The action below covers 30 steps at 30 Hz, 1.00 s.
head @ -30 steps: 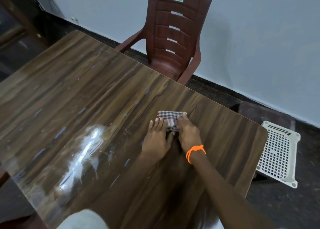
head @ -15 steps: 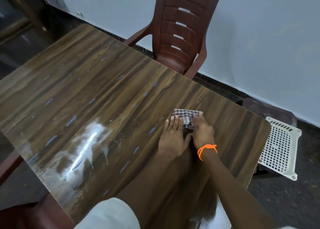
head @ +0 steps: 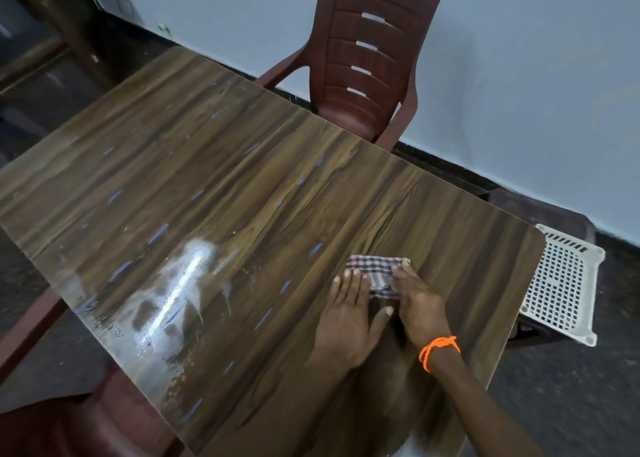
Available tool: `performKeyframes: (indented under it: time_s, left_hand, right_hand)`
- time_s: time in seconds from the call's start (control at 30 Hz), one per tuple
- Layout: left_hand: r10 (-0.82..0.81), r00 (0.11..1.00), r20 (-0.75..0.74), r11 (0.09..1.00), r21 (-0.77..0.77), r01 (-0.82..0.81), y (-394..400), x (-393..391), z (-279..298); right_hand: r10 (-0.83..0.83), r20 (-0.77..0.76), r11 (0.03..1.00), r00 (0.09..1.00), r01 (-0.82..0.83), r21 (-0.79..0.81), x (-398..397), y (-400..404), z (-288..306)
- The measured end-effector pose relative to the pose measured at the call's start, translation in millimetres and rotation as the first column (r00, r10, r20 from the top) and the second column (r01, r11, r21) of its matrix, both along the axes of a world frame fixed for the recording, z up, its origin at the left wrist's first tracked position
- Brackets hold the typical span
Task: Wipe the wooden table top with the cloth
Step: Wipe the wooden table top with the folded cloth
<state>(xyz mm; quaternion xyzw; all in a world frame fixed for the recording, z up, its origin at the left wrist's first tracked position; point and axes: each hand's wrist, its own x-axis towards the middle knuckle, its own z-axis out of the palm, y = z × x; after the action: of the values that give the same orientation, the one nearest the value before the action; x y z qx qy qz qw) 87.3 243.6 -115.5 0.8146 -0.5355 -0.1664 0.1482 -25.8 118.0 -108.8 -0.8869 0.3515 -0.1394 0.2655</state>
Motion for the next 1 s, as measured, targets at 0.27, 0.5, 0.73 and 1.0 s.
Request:
performKeyframes:
  time_s: [0.27, 0.5, 0.73, 1.0]
  left_hand:
    - [0.062, 0.997, 0.049, 0.998, 0.01, -0.062, -32.8, 56.3, 3.1]
    - [0.083, 0.995, 0.049, 0.987, -0.139, -0.075, 81.9, 17.4, -16.3]
    - [-0.009, 1.0, 0.008, 0.994, -0.112, 0.01, 54.0, -25.2, -14.2]
    - [0.099, 0.995, 0.011, 0.991, -0.095, -0.097, 63.2, 37.6, -3.1]
  right_hand:
    - [-0.077, -0.04, 0.997, 0.996, 0.077, -0.002, 70.8, -15.3, -4.7]
    - [0.114, 0.058, 0.993, 0.992, -0.115, 0.014, 31.1, 59.4, -19.1]
    - [-0.022, -0.064, 1.0, 0.998, 0.02, -0.022, -24.0, 45.5, -11.9]
    - [-0.038, -0.004, 0.999, 0.999, 0.038, 0.011, 54.4, 66.6, -11.1]
